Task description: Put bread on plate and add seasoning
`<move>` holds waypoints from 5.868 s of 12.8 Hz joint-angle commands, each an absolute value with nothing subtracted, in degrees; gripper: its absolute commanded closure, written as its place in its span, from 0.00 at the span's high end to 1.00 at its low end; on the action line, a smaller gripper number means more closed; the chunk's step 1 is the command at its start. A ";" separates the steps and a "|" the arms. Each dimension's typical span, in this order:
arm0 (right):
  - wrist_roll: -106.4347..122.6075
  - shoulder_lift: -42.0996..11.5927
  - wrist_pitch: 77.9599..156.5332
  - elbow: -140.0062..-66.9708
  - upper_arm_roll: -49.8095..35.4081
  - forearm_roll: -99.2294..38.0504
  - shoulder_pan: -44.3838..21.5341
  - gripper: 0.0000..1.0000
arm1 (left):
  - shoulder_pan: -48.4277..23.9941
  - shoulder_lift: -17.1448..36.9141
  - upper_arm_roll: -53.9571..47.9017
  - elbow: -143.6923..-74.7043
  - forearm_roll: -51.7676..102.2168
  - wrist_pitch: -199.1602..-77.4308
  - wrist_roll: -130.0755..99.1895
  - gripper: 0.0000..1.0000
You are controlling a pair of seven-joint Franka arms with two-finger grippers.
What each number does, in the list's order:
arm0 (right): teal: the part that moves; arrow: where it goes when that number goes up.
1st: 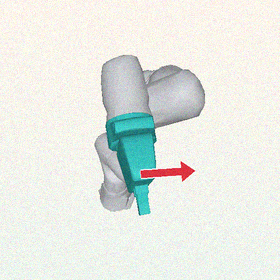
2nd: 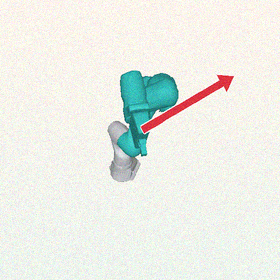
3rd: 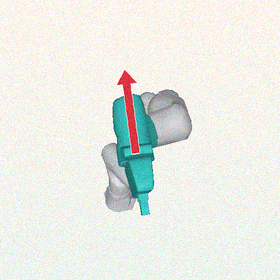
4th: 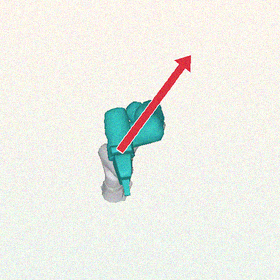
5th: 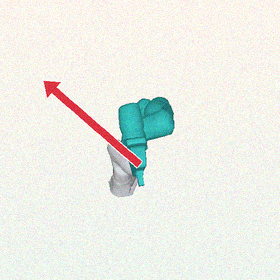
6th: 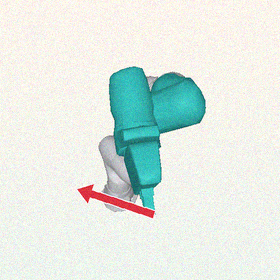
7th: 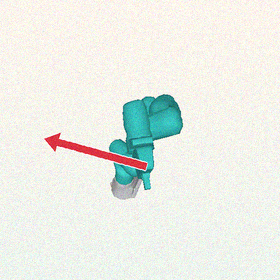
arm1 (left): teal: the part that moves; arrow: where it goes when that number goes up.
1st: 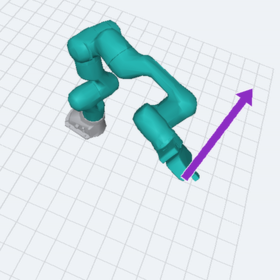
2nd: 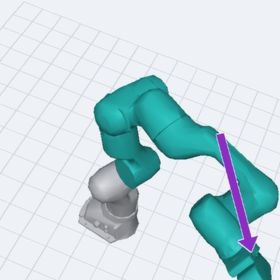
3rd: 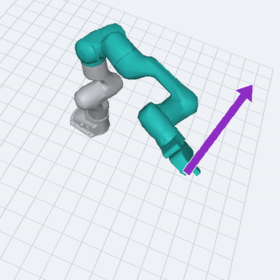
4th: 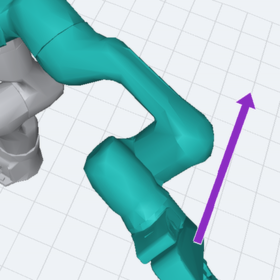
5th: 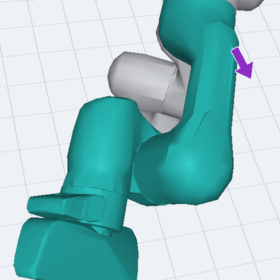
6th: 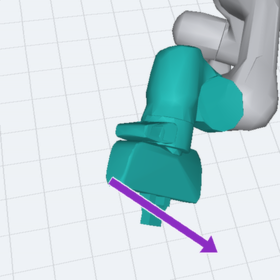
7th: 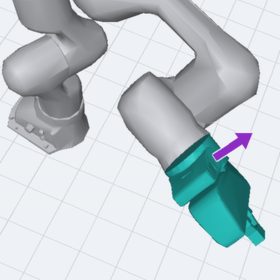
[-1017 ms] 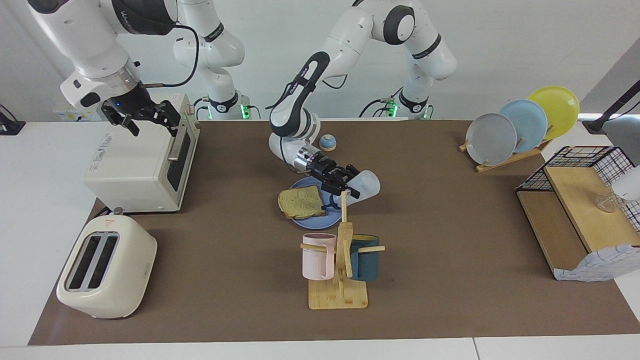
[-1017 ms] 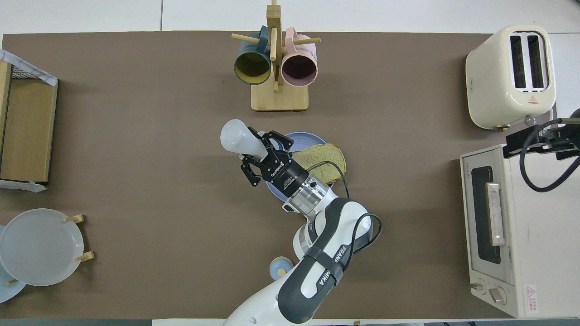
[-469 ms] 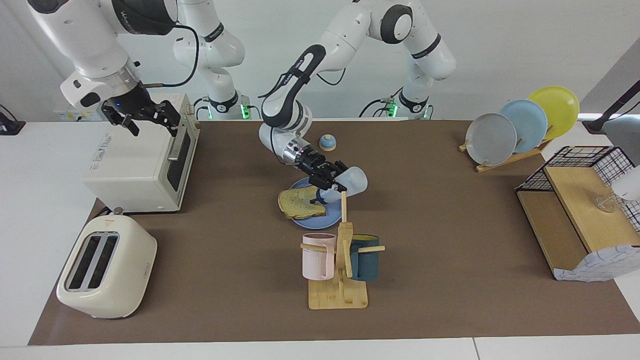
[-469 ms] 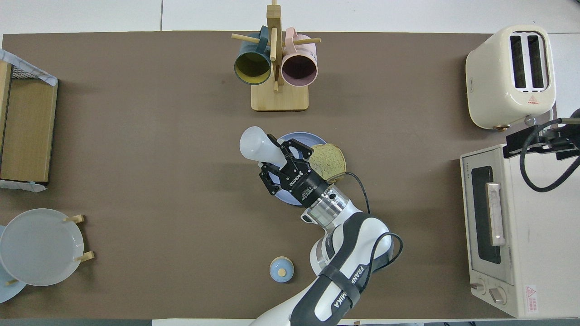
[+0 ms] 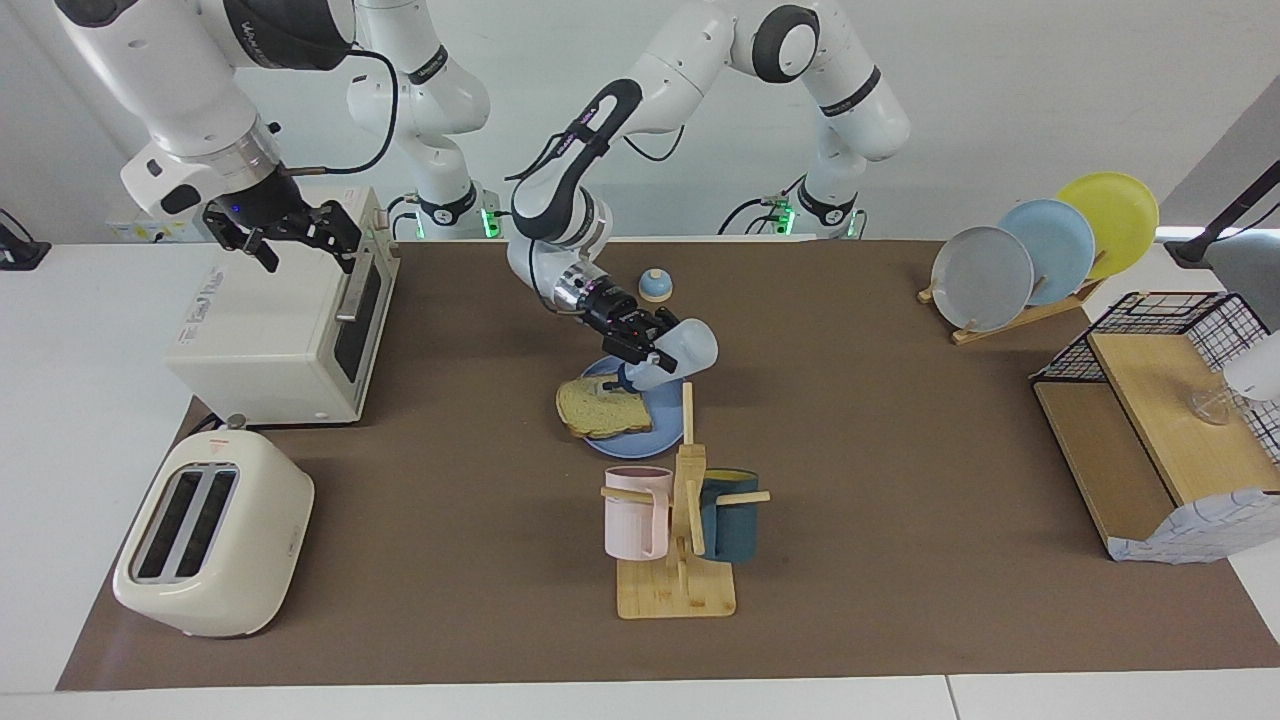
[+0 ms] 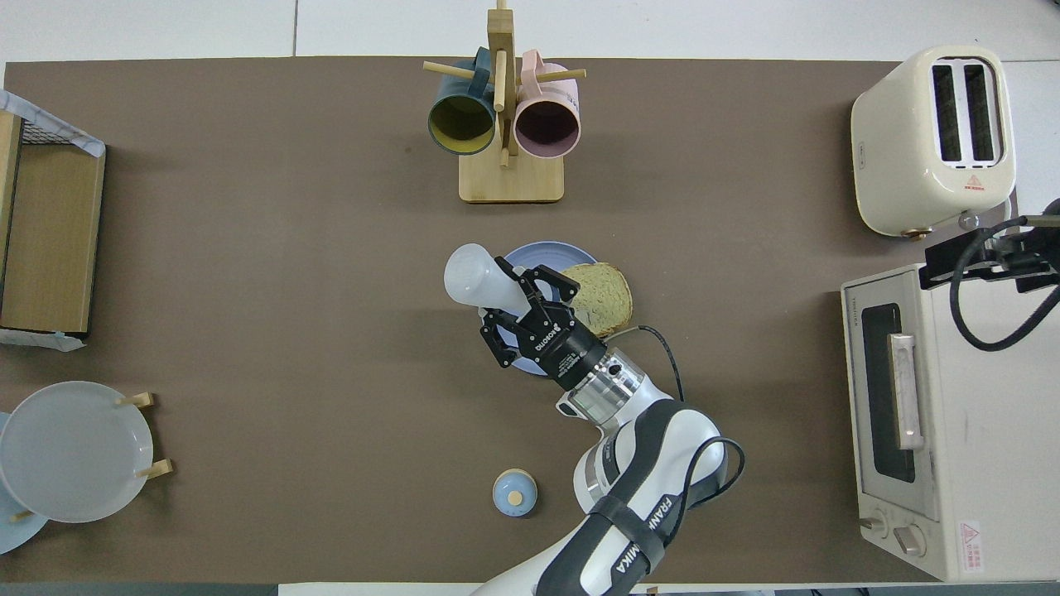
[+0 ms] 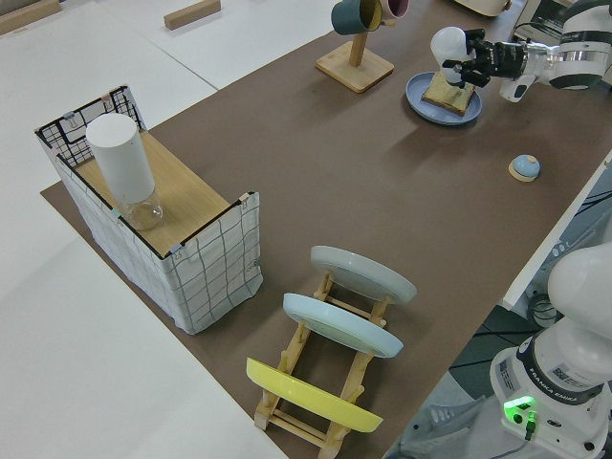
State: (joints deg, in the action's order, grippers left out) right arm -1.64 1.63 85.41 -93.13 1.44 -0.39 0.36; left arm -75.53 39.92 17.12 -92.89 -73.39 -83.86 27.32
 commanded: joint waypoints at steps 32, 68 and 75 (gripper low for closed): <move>-1.23 2.29 85.52 -93.78 1.14 -1.23 0.88 1.00 | -26.81 33.46 17.40 -109.09 -19.60 -200.74 -30.32 0.00; -1.23 2.29 85.52 -93.78 1.14 -1.23 0.88 1.00 | -39.98 6.16 15.82 -115.27 -17.52 -140.62 -27.43 1.00; -1.23 2.29 85.52 -93.78 1.14 -1.23 0.88 1.00 | -34.21 -2.35 17.14 -101.16 -5.10 -98.66 -7.94 1.00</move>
State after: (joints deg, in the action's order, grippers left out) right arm -1.64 1.63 85.41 -93.13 1.44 -0.39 0.36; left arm -37.55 1.69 17.07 -100.98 -6.92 -105.79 -13.37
